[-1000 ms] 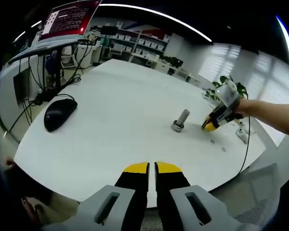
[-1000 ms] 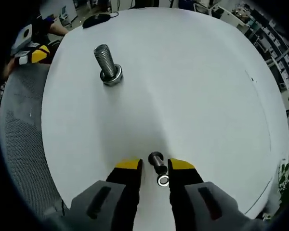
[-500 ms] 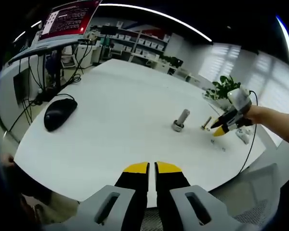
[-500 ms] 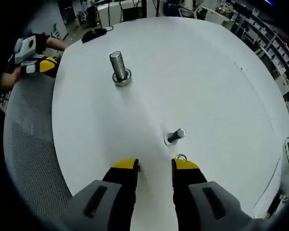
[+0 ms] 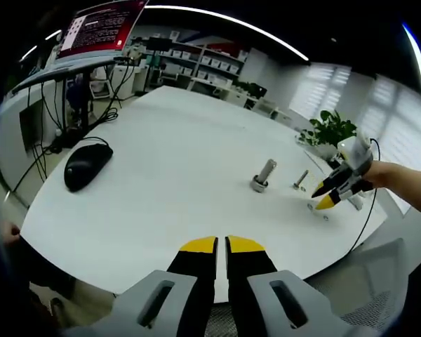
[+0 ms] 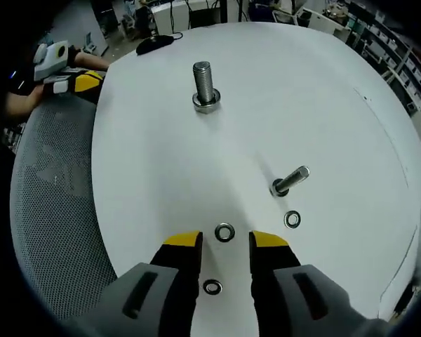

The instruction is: Place the washer onto the threaded stud by aligning its center hole with the stud, sliding it down to the base, and recovering from edge contact or off-axis alignment until the washer reaches the visible bottom stop.

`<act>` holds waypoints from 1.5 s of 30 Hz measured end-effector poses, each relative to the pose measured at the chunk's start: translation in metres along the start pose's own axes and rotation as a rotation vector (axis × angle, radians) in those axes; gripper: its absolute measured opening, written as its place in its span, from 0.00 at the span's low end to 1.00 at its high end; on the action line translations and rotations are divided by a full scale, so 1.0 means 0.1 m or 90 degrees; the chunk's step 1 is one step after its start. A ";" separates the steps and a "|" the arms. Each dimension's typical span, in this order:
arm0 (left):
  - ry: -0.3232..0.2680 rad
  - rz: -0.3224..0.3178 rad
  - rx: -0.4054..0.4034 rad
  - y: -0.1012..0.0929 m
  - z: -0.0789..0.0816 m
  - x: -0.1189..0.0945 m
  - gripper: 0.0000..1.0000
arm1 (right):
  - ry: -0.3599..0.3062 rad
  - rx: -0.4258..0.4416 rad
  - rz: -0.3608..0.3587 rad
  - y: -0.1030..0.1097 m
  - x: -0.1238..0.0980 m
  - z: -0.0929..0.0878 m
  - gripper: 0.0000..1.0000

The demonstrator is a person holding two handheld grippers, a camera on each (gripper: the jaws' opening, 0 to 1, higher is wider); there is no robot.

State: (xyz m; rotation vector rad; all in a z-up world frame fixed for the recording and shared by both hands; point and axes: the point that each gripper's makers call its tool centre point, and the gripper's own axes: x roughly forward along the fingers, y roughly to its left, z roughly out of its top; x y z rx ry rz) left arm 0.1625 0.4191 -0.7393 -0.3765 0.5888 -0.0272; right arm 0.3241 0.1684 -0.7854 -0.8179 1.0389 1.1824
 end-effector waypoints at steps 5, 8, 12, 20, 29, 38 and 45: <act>0.000 0.000 0.000 0.00 0.00 0.00 0.02 | 0.010 -0.007 0.008 0.03 0.05 -0.02 0.27; 0.000 -0.001 0.000 0.00 0.00 0.00 0.02 | 0.023 -0.026 0.011 0.06 0.07 -0.06 0.26; -0.006 -0.003 -0.005 0.00 0.02 -0.01 0.02 | 0.037 -0.041 0.012 0.05 0.12 -0.09 0.25; 0.000 -0.001 -0.001 0.00 0.00 -0.01 0.02 | 0.060 -0.121 0.011 0.02 0.11 -0.05 0.21; 0.001 0.001 -0.001 0.01 0.00 -0.01 0.02 | 0.115 -0.153 0.019 0.03 0.14 -0.04 0.18; -0.001 0.002 -0.002 0.01 0.01 -0.01 0.02 | 0.127 -0.173 0.014 0.02 0.14 -0.03 0.16; 0.000 0.003 -0.002 0.01 0.00 0.00 0.02 | 0.119 -0.180 0.020 0.02 0.14 -0.03 0.15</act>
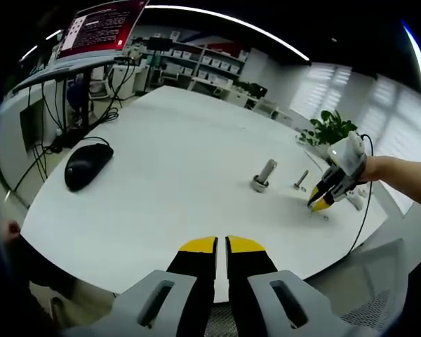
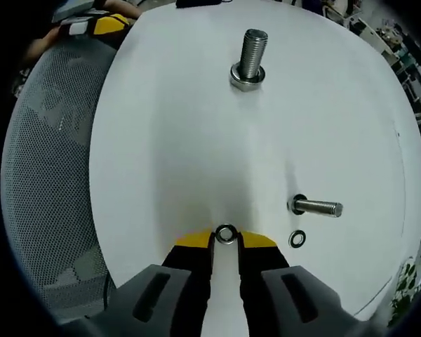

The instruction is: Place the washer onto the threaded stud by aligning its center hole with the stud, sliding it down to the base, and recovering from edge contact or off-axis alignment until the washer reaches the visible bottom stop.

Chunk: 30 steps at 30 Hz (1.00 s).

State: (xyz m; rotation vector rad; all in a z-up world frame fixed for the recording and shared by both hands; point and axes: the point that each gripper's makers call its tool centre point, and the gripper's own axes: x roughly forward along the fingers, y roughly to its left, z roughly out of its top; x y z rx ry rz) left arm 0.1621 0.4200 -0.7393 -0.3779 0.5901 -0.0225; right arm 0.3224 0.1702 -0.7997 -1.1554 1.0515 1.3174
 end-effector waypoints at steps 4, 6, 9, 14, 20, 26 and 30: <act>0.000 0.000 0.000 0.00 0.00 0.00 0.02 | -0.001 0.003 -0.002 0.00 0.01 0.01 0.15; 0.000 0.000 0.000 0.00 0.00 0.00 0.02 | 0.000 0.005 -0.001 -0.01 0.02 0.00 0.15; -0.001 0.000 0.000 -0.01 0.01 0.00 0.02 | 0.003 0.005 0.001 0.00 0.01 0.00 0.15; 0.001 0.000 0.001 -0.01 0.00 0.00 0.02 | -0.012 0.047 0.002 -0.02 0.01 0.00 0.14; 0.000 -0.001 0.000 -0.01 0.00 0.00 0.02 | -0.036 0.082 -0.006 -0.04 -0.09 0.04 0.14; 0.000 -0.001 0.000 0.00 0.00 0.00 0.02 | -0.063 0.108 -0.025 -0.13 -0.28 0.10 0.14; 0.000 -0.001 0.001 -0.01 0.00 0.00 0.02 | -0.072 0.111 -0.040 -0.21 -0.39 0.12 0.14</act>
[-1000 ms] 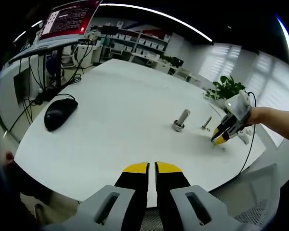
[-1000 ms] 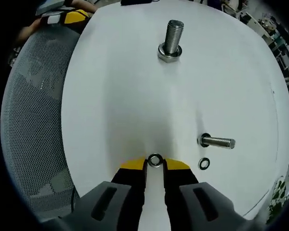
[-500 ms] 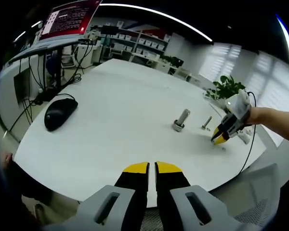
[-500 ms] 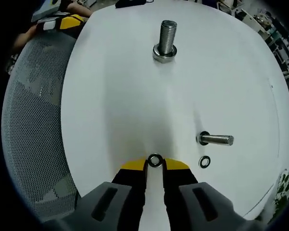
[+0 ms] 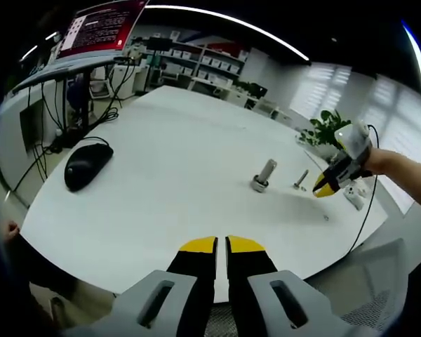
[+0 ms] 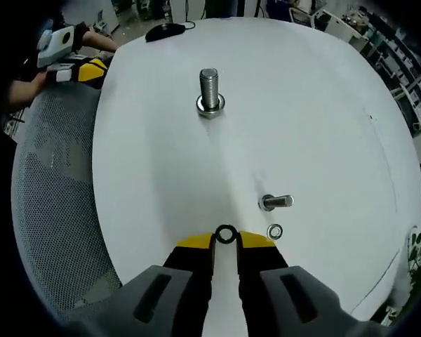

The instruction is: Place the washer onto the threaded stud by aligning its center hole with the stud, sliding it down to the base, and recovering from edge contact or off-axis alignment until the washer reaches the visible bottom stop.

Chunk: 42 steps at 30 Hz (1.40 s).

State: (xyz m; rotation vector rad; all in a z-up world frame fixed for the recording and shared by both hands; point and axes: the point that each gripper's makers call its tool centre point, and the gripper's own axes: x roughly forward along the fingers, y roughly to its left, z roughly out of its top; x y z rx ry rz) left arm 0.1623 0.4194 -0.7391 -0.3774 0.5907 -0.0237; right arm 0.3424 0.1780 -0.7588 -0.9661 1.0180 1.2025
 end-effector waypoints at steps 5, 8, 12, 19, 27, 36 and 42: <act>0.000 0.000 0.000 0.00 0.00 0.00 0.02 | -0.011 -0.003 -0.017 -0.08 -0.09 0.08 0.14; 0.000 0.000 0.000 0.00 0.00 0.00 0.02 | -0.022 -0.015 -0.032 -0.15 -0.15 0.15 0.14; -0.001 -0.001 0.000 0.00 0.00 0.00 0.02 | -0.031 -0.021 -0.048 -0.22 -0.22 0.24 0.14; -0.001 -0.001 -0.001 0.00 0.00 0.00 0.02 | -0.039 -0.022 -0.077 -0.38 -0.25 0.33 0.14; -0.002 -0.001 -0.001 0.00 0.00 0.00 0.02 | -0.011 -0.041 -0.080 -0.44 -0.14 0.28 0.14; -0.004 -0.001 -0.006 0.00 0.01 0.00 0.02 | -0.005 -0.024 -0.068 -0.48 -0.06 0.28 0.14; -0.002 0.000 -0.006 0.01 0.00 0.00 0.02 | 0.004 -0.022 -0.052 -0.46 0.08 0.24 0.14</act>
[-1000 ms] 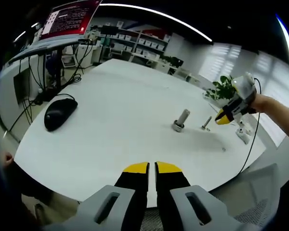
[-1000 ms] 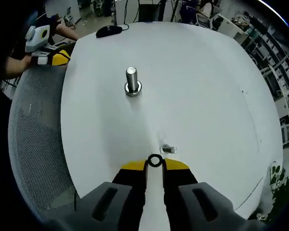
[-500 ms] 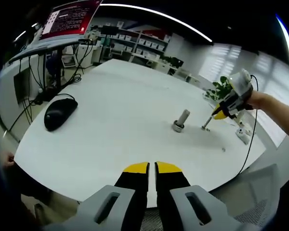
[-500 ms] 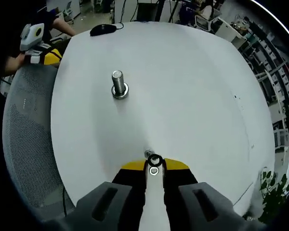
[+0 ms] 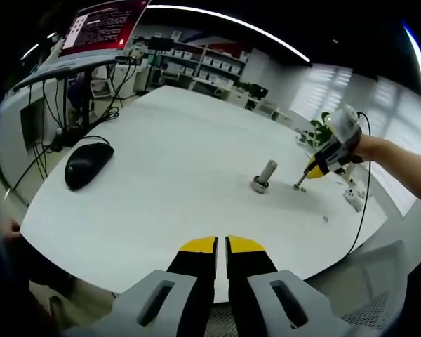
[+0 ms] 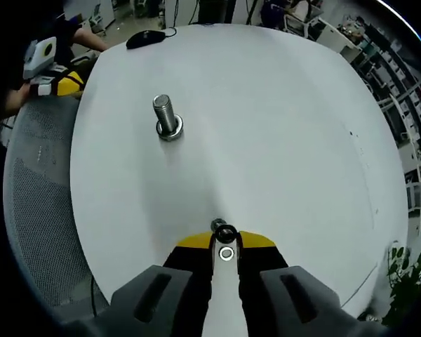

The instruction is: Place the washer onto the threaded stud by aligning its center hole with the stud, sliding it down to the base, and recovering from edge contact or off-axis alignment until the washer reaches the visible bottom stop.

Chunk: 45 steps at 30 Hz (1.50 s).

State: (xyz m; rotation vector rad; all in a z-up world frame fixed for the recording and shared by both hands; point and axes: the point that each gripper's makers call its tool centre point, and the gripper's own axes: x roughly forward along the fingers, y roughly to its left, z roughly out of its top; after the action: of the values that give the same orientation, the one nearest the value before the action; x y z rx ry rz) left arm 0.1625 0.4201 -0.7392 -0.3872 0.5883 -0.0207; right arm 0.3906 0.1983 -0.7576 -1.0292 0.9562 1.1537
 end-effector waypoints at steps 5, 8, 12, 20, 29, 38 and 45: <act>0.001 0.001 -0.001 0.00 0.00 0.00 0.02 | 0.005 0.001 0.011 0.03 0.11 -0.01 0.14; 0.003 0.000 0.000 0.01 -0.01 0.00 0.02 | 0.010 0.005 0.016 0.05 0.20 -0.03 0.14; 0.004 0.000 0.000 0.01 -0.01 0.00 0.02 | 0.011 0.015 0.024 0.06 0.24 -0.04 0.14; 0.003 0.000 -0.002 0.01 -0.01 0.00 0.02 | 0.013 0.007 0.053 0.28 0.27 -0.01 0.14; 0.003 0.001 -0.001 0.01 -0.01 0.00 0.02 | 0.003 -0.020 0.058 0.36 0.29 -0.01 0.24; 0.002 -0.001 0.000 0.00 -0.01 0.00 0.02 | -0.025 0.031 0.040 0.34 0.13 -0.12 0.30; 0.002 0.000 -0.001 0.00 -0.01 0.00 0.02 | -0.049 0.079 0.027 0.43 0.02 -0.30 0.29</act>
State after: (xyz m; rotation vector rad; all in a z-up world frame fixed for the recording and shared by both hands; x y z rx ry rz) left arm 0.1623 0.4202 -0.7401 -0.3881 0.5921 -0.0215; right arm 0.3468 0.1738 -0.7726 -0.8618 0.9803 1.1463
